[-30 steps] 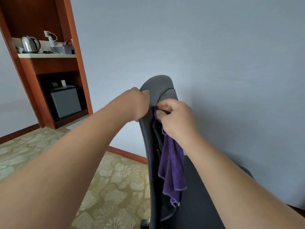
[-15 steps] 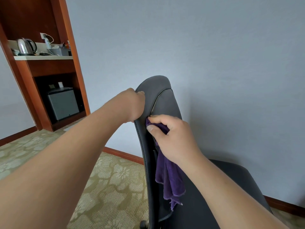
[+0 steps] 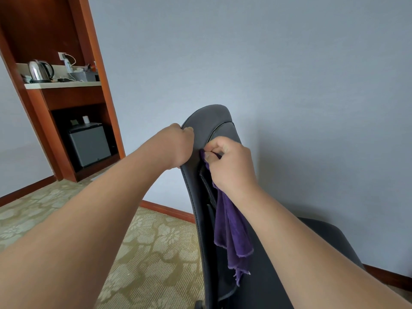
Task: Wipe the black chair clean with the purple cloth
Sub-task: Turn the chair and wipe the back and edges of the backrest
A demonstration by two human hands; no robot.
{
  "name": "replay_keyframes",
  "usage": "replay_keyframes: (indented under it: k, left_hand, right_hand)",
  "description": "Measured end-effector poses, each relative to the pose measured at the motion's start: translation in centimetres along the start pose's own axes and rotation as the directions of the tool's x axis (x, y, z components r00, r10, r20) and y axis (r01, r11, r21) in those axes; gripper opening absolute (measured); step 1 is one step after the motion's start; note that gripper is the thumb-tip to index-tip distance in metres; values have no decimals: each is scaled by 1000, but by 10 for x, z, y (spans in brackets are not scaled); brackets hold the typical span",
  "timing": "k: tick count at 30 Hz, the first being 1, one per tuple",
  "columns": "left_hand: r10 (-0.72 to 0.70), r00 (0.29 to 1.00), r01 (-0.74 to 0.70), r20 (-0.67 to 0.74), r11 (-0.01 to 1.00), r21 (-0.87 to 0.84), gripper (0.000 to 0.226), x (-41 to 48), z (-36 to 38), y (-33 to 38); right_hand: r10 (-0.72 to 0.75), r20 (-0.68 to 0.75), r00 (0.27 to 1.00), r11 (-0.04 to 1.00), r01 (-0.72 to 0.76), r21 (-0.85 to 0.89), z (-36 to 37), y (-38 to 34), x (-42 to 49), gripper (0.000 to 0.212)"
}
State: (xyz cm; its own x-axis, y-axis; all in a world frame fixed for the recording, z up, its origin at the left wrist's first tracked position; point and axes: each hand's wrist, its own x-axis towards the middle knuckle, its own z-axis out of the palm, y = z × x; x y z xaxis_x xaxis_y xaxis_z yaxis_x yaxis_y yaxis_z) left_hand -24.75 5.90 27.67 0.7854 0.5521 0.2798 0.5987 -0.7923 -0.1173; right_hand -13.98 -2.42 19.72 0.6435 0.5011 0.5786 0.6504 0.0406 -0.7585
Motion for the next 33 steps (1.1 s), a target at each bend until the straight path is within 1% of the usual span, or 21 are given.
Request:
replay_keyframes:
  k: [2, 4, 6, 7, 8, 9, 10, 12, 14, 15, 17, 19, 22, 25, 29, 33]
  left_hand:
    - [0, 1000, 0, 1, 1000, 28, 17, 0, 0, -1]
    - [-13, 1000, 13, -9, 1000, 8, 18, 1, 1, -1]
    - [-38, 999, 37, -23, 999, -32, 18, 3, 5, -1]
    - [-36, 999, 35, -8, 998, -47, 15, 6, 6, -1]
    - [-9, 999, 8, -31, 1000, -29, 15, 7, 7, -2]
    - [9, 1000, -9, -30, 1000, 0, 22, 4, 6, -2]
    - [7, 1000, -7, -22, 1000, -11, 28, 4, 5, -1]
    - [-14, 1000, 13, -25, 1000, -18, 34, 2, 6, 0]
    - [4, 998, -5, -55, 1000, -14, 41, 0, 6, -1]
    - [17, 998, -17, -67, 1000, 5, 39, 0, 6, -2]
    - [54, 997, -51, -52, 997, 56, 26, 0, 5, -4]
    - [62, 997, -60, -41, 998, 33, 21, 0, 4, -3]
    - [40, 998, -41, -46, 999, -24, 16, 1, 5, -4]
    - [16, 999, -17, -28, 999, -35, 15, 2, 6, -4]
    - [16, 1000, -17, -25, 999, -43, 15, 3, 6, -4]
    - [8, 1000, -9, -29, 999, -38, 17, 3, 7, -4]
  right_hand:
    - [-22, -4, 1000, 998, 22, 52, -2, 0, -8, 16]
    - [-58, 9, 998, 994, 57, 97, -5, 0, -21, 17]
    - [-102, 12, 995, 990, 100, 103, -6, 0, -37, 15]
    - [-114, 15, 993, 988, 112, 105, -7, 0, -44, 13]
    - [-116, 20, 993, 987, 113, 110, -8, 0, -49, 12]
    - [-112, 26, 993, 987, 108, 115, -9, 0, -52, 11]
    - [-111, 27, 993, 987, 107, 119, -10, 0, -53, 10]
    - [-124, 18, 992, 984, 121, 128, -12, -2, -51, 9]
    - [-113, 18, 993, 981, 109, 159, -10, -4, -44, 11]
    - [-96, 20, 995, 982, 91, 168, -8, -4, -40, 15]
    - [-69, 7, 998, 987, 67, 143, -4, -2, -27, 22]
    - [-66, -11, 998, 994, 67, 91, -2, 0, -12, 18]
    - [-52, -31, 998, 998, 53, 25, 2, 4, 9, 19]
    - [-9, -11, 1000, 1000, 9, 21, 10, 6, 19, 21]
    - [-67, -38, 997, 997, 65, -42, 13, 6, 12, 23]
    - [-107, 14, 994, 994, 107, -23, 7, 6, -5, 20]
